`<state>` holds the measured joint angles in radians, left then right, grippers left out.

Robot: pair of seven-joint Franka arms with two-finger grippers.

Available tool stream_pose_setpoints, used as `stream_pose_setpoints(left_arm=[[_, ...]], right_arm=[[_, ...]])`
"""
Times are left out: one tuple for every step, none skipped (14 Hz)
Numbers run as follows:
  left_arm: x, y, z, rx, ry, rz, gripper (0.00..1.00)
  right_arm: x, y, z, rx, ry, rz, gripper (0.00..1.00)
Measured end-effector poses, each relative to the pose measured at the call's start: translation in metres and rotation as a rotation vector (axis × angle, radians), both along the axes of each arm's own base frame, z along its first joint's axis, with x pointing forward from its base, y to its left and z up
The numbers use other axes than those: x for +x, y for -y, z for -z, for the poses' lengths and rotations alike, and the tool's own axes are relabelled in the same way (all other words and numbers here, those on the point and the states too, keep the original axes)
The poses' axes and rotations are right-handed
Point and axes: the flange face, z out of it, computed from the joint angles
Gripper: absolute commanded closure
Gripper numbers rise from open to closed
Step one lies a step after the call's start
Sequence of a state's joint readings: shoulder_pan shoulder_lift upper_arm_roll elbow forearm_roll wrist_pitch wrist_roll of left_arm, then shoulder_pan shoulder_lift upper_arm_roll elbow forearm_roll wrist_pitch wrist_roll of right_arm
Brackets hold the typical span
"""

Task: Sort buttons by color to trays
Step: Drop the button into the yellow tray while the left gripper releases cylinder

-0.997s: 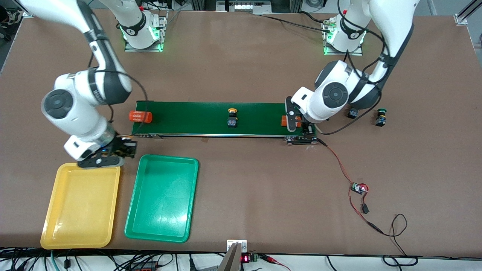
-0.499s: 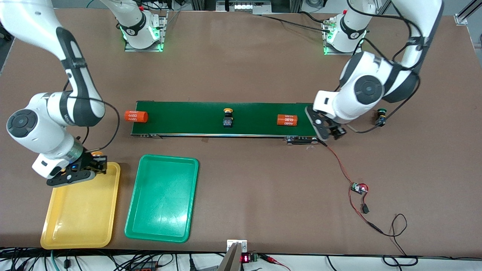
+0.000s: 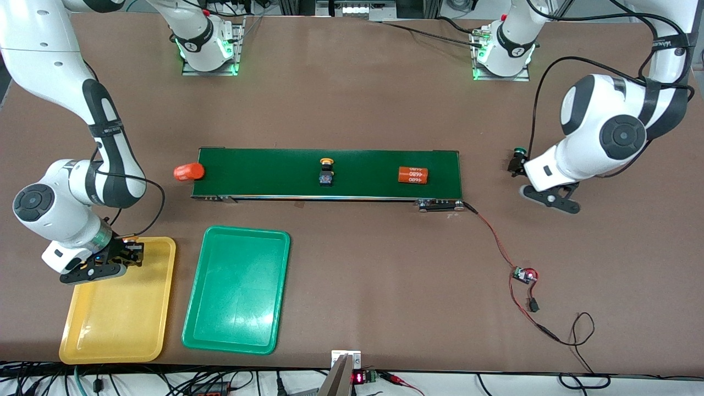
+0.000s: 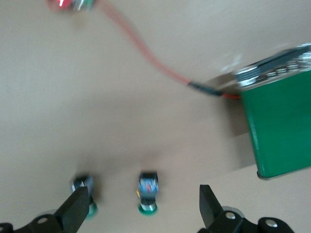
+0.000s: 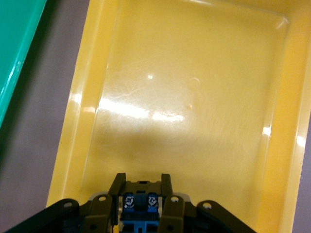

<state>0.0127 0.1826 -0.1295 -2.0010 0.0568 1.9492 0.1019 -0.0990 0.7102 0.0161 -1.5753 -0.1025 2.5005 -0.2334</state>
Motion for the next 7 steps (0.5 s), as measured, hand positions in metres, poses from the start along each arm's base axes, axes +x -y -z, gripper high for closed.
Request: stream_pose_setpoints(left_arm=[[-0.006,-0.002,0.008,0.018,-0.027,-0.055,0.00],[-0.013,-0.002,0.017,0.030,-0.054,-0.083,0.00],[-0.023,-0.001,0.029,0.039,-0.085,-0.092,0.00],[-0.033,0.000,0.044,0.046,-0.118,-0.091,0.00],[-0.040,0.001,0.056,0.050,-0.143,-0.091,0.00],[-0.045,0.000,0.069,0.052,-0.159,-0.091,0.00],[-0.049,-0.001,0.082,0.049,-0.160,-0.091,0.00]], right_arm=[[0.001,0.002,0.003,0.000,0.001,0.002,0.68],[0.000,0.003,0.005,0.000,-0.001,0.004,0.57],[0.000,0.003,0.008,0.000,-0.005,0.004,0.51],[0.000,0.003,0.010,0.001,-0.007,0.004,0.45],[0.000,0.003,0.010,0.001,-0.008,0.004,0.39],[0.000,0.003,0.011,0.001,-0.008,0.004,0.36],[0.000,0.003,0.011,0.001,-0.008,0.004,0.30]])
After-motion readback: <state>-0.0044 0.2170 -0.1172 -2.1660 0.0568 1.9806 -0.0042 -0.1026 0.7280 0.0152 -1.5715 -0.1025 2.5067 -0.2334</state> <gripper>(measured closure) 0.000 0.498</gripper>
